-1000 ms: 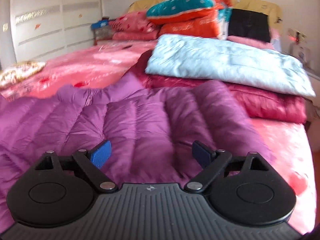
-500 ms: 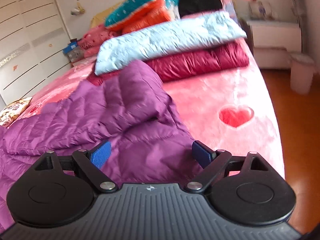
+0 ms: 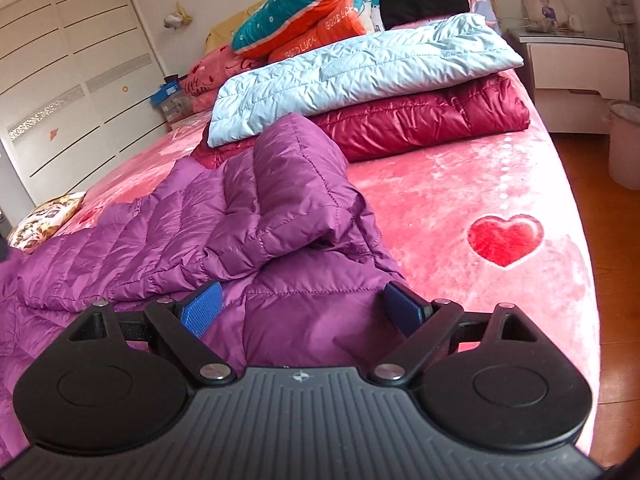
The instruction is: Fold large clothes
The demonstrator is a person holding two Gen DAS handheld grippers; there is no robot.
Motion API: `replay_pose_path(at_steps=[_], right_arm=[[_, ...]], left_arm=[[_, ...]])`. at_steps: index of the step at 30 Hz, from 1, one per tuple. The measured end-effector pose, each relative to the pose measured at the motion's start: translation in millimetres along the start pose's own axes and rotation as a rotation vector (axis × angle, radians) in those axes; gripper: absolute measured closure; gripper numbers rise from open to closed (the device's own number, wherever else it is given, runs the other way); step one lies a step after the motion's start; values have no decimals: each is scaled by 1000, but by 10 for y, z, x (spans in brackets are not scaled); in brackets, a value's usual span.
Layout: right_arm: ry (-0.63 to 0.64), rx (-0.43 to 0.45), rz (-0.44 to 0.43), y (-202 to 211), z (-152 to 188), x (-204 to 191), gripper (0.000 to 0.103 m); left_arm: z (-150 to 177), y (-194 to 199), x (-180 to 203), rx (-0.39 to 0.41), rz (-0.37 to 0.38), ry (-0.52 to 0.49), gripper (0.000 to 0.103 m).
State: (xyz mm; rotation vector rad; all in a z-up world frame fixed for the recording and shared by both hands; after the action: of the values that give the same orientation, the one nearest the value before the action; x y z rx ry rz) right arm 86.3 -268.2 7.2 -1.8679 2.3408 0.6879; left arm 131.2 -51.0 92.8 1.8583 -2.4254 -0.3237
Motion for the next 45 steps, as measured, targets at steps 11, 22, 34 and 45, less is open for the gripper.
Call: replay_pose_path(at_steps=[11,22,34,45], right_arm=[[-18,-17,6,-176,33,27,0],[21,-22,-1,-194,41,9,0],[-65,27,-17,-113,-69,156,0],[311,25,143,-109,-154,21,0]], left_arm=[[172,-930,-321,-17,-71,16,17],[595,-1234,-608,-82,-142,73,7],[673,-1253,-671,-132,-132,128,2],[659,-1264,-708,-149,-104,198,1]])
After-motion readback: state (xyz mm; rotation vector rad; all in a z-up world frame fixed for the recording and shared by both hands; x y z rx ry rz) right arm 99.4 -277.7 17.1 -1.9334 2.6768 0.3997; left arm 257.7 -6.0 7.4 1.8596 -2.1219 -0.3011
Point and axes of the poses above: each gripper's, at about its wrist camera, not at the fingertips, and y roughly against the way its jaws point, x to its right, z to its underside, the point moved 4 cm from there along -y, roughly the way its jaws point, and after that the axes turned 12 degrees about x, right-handed, at the moved point
